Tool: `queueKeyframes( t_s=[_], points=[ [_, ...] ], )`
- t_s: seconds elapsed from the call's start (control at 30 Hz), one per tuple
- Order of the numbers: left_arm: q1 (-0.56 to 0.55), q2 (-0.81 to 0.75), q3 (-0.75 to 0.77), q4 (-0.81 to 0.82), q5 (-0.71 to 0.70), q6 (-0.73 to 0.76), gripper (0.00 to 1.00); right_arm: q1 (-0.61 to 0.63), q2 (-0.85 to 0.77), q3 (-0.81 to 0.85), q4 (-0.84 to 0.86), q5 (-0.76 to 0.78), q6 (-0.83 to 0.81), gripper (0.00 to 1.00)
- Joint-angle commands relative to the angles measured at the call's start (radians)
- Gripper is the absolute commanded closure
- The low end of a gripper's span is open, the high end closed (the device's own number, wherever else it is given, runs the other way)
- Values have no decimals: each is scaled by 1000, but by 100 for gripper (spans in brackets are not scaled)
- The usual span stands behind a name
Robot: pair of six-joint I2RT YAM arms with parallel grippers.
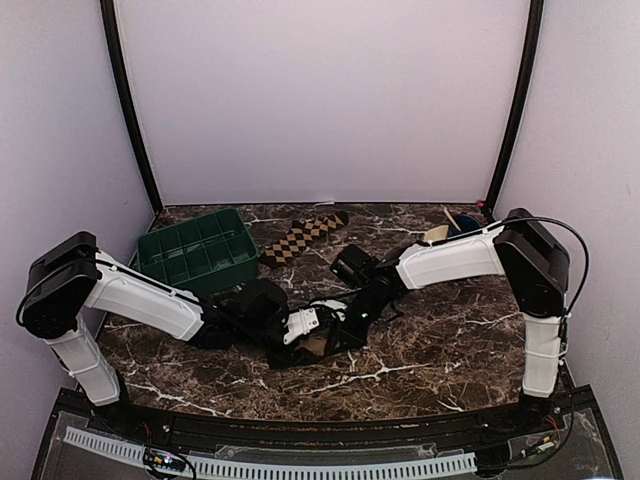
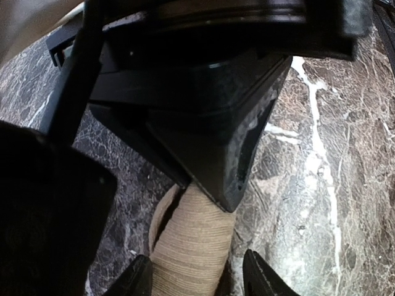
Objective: Roll the socks
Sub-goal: Pass from the right arm to the left
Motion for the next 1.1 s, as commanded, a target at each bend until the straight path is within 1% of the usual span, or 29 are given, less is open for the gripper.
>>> queueKeyframes(
  t_s=[0.0, 0.23, 0.7, 1.07],
  points=[
    [-26, 27, 47, 7, -9, 74, 47, 8, 45, 14, -46, -9, -15, 99],
    [-40, 10, 42, 35, -48, 103, 47, 6, 51, 15, -54, -23, -21, 99],
    [-69, 16, 71, 32, -41, 157, 47, 6, 62, 27, -65, -58, -28, 99],
    [-83, 0, 32, 78, -50, 142, 47, -3, 77, 37, -78, -113, -23, 99]
  ],
)
